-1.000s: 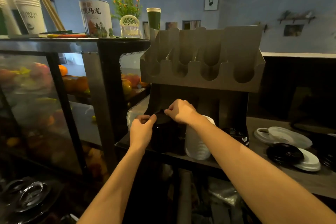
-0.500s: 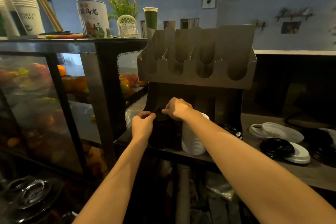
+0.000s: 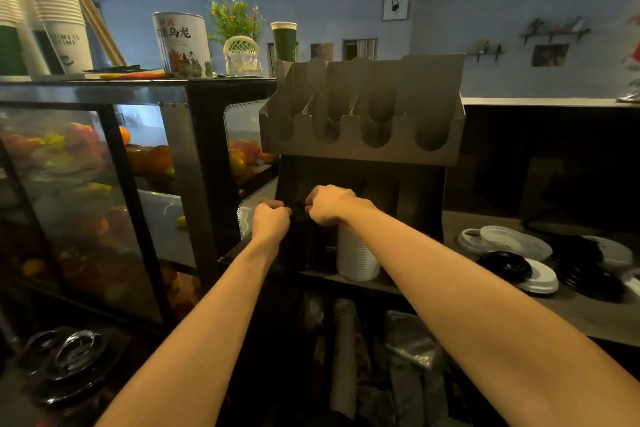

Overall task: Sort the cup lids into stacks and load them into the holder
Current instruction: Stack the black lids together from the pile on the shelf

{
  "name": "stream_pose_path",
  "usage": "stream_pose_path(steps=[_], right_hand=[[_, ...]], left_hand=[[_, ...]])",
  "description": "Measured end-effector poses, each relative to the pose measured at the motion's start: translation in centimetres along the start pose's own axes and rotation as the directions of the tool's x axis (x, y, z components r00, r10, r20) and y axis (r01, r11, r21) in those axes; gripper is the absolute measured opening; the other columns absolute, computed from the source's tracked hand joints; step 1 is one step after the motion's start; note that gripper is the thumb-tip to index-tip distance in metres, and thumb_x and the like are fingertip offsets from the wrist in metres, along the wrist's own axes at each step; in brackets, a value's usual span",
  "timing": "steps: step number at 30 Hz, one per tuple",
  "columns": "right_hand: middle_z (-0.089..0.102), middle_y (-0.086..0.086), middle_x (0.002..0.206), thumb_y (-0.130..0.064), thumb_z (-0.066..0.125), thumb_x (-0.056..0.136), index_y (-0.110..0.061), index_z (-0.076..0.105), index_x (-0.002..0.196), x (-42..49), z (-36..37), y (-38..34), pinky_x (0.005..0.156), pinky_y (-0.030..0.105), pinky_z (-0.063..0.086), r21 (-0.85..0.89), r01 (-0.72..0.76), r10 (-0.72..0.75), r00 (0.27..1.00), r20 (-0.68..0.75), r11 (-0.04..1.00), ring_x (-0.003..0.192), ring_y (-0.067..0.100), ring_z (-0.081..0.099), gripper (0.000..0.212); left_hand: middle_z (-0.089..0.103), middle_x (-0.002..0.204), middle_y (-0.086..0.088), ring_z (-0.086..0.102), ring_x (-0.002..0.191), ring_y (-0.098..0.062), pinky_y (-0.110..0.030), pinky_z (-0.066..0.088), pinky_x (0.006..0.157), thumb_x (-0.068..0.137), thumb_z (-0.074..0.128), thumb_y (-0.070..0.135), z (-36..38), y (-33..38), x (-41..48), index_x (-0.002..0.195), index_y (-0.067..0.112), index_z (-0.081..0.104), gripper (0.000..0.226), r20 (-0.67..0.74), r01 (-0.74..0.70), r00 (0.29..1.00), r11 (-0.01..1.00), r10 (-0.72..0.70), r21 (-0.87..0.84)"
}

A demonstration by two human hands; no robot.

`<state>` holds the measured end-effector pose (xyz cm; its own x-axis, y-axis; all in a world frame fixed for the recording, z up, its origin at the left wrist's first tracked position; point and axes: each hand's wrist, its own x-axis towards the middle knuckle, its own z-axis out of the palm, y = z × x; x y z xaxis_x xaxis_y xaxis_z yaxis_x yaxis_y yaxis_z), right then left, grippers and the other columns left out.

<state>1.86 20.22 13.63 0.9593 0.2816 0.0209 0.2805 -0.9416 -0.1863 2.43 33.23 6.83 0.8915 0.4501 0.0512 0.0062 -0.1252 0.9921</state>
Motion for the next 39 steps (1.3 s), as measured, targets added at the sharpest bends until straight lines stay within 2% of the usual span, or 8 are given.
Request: stream_pose_path(steps=[2,5,10,19,24,30,35,39], right_hand=[[0.057,0.007,0.136,-0.032,0.047,0.105,-0.026,0.044,0.149,-0.8,0.0,0.2,0.089,0.036,0.048,0.031,0.024,-0.023,0.999,-0.027,0.999,0.121,0.027,0.056,0.044],[0.061,0.004,0.129,-0.032,0.051,0.103,-0.028,0.051,0.141,-1.8,0.3,0.7,0.089,0.037,0.051,0.143,0.049,-0.024,0.984,-0.175,0.989,0.114,0.024,0.059,0.038],[0.067,-0.004,0.118,-0.031,0.049,0.103,-0.028,0.064,0.123,-3.8,0.4,4.1,0.086,0.035,0.054,0.302,0.139,-0.008,0.918,-0.397,0.943,0.105,0.016,0.062,0.025],[0.069,-0.009,0.101,-0.022,0.056,0.102,-0.025,0.067,0.115,-12.1,0.8,15.0,0.084,0.028,0.054,0.529,0.225,0.250,0.689,-0.681,0.818,0.094,0.008,0.064,0.018],[0.065,-0.013,0.097,-0.020,0.057,0.101,-0.028,0.066,0.114,-16.9,2.1,22.6,0.081,0.032,0.058,0.554,0.097,0.381,0.629,-0.678,0.827,0.090,0.006,0.062,0.017],[0.060,-0.011,0.111,-0.022,0.055,0.101,-0.028,0.062,0.120,-20.5,4.0,29.0,0.084,0.033,0.055,0.539,-0.124,0.481,0.644,-0.595,0.833,0.096,0.007,0.059,0.022],[0.053,-0.002,0.128,-0.027,0.058,0.098,-0.023,0.055,0.134,-21.1,6.7,32.4,0.096,0.039,0.048,0.420,-0.291,0.495,0.679,-0.543,0.860,0.120,0.020,0.049,0.037],[0.051,-0.004,0.131,-0.026,0.057,0.098,-0.024,0.057,0.133,-20.6,7.2,33.4,0.100,0.039,0.047,0.481,-0.241,0.478,0.746,-0.464,0.843,0.123,0.018,0.049,0.035]], left_hand=[[0.064,0.116,-0.006,0.063,0.103,-0.020,-0.039,0.055,0.088,0.099,0.058,0.017,0.1,0.5,-0.6,0.116,0.024,0.057,0.019,0.015,-0.037,0.999,0.999,0.037,-0.007],[0.057,0.117,0.004,0.054,0.111,-0.014,-0.031,0.043,0.091,0.103,0.054,0.023,0.5,1.3,-2.2,0.129,0.021,0.058,0.026,0.043,-0.180,0.983,0.983,0.179,0.023],[0.059,0.116,0.011,0.057,0.119,-0.016,-0.048,0.042,0.112,0.100,0.058,0.024,2.0,2.6,-5.2,0.116,0.030,0.058,0.017,0.048,-0.413,0.910,0.892,0.411,0.183],[0.065,0.102,0.013,0.064,0.097,-0.002,-0.012,0.048,0.079,0.101,0.059,0.016,10.7,4.0,-14.8,0.112,0.024,0.060,0.013,0.219,-0.610,0.752,0.782,0.622,-0.128],[0.066,0.100,0.011,0.064,0.092,0.000,-0.007,0.048,0.077,0.101,0.061,0.015,17.1,3.1,-18.8,0.112,0.026,0.060,0.016,0.381,-0.619,0.662,0.757,0.646,-0.209],[0.065,0.104,0.010,0.065,0.094,-0.007,-0.022,0.055,0.081,0.099,0.062,0.014,23.0,0.5,-20.9,0.113,0.027,0.059,0.020,0.552,-0.593,0.595,0.783,0.584,-0.189],[0.050,0.141,0.001,0.051,0.129,-0.016,-0.033,0.044,0.107,0.099,0.062,0.019,26.1,-2.5,-20.8,0.139,0.018,0.051,0.042,0.663,-0.660,0.576,0.750,0.478,0.032],[0.031,0.161,-0.008,0.027,0.149,-0.025,-0.044,0.026,0.122,0.102,0.054,0.036,27.5,-3.4,-19.6,0.157,0.020,0.033,0.061,0.760,-0.606,0.577,0.780,0.300,0.152]])
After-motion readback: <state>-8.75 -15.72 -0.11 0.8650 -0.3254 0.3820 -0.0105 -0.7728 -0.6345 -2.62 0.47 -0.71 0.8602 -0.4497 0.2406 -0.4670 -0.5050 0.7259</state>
